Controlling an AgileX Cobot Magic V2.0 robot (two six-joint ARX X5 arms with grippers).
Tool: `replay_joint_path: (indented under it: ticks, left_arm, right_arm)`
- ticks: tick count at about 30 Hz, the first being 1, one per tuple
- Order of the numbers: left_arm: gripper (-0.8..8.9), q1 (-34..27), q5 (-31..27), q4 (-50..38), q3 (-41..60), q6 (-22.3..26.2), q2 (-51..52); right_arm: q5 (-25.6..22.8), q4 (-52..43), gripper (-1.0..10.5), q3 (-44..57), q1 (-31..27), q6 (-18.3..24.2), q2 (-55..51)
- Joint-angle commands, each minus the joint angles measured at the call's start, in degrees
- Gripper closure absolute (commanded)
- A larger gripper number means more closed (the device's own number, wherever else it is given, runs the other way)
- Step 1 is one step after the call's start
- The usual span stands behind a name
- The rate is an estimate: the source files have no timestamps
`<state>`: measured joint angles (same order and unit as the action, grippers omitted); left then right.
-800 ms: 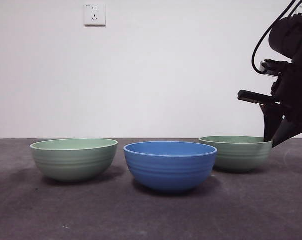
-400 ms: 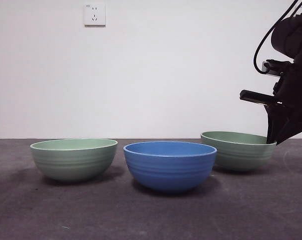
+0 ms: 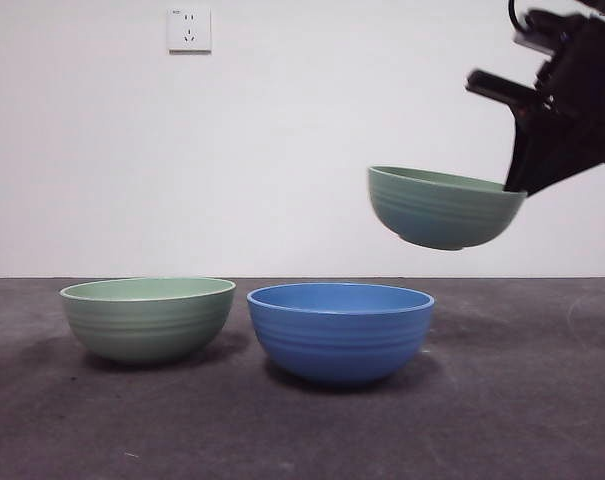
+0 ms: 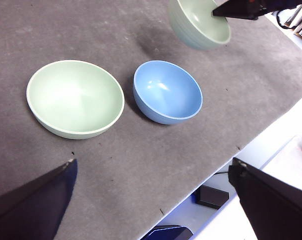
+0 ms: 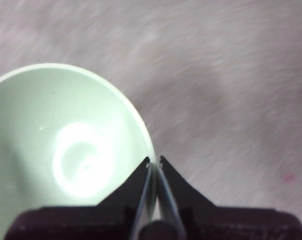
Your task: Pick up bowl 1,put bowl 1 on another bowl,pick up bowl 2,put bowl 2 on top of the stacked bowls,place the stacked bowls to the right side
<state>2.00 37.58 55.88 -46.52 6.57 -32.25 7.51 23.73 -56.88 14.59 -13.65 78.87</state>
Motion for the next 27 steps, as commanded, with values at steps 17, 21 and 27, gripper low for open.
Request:
replay_joint_path:
  ticks: [17, 21, 27]
  left_arm:
    - [1.26, -0.1, 0.0, -0.1, -0.1, 0.5, 0.0]
    - [1.26, -0.1, 0.0, -0.1, -0.1, 0.5, 0.0]
    - [1.26, -0.1, 0.0, -0.1, -0.1, 0.5, 0.0]
  right_arm:
    - [-3.5, 1.3, 9.6, 0.0, 15.0, 1.2, 5.7]
    - [-3.5, 0.6, 9.6, 0.0, 15.9, 1.2, 8.5]
    - [-3.4, 0.1, 9.6, 0.0, 16.3, 1.3, 12.0]
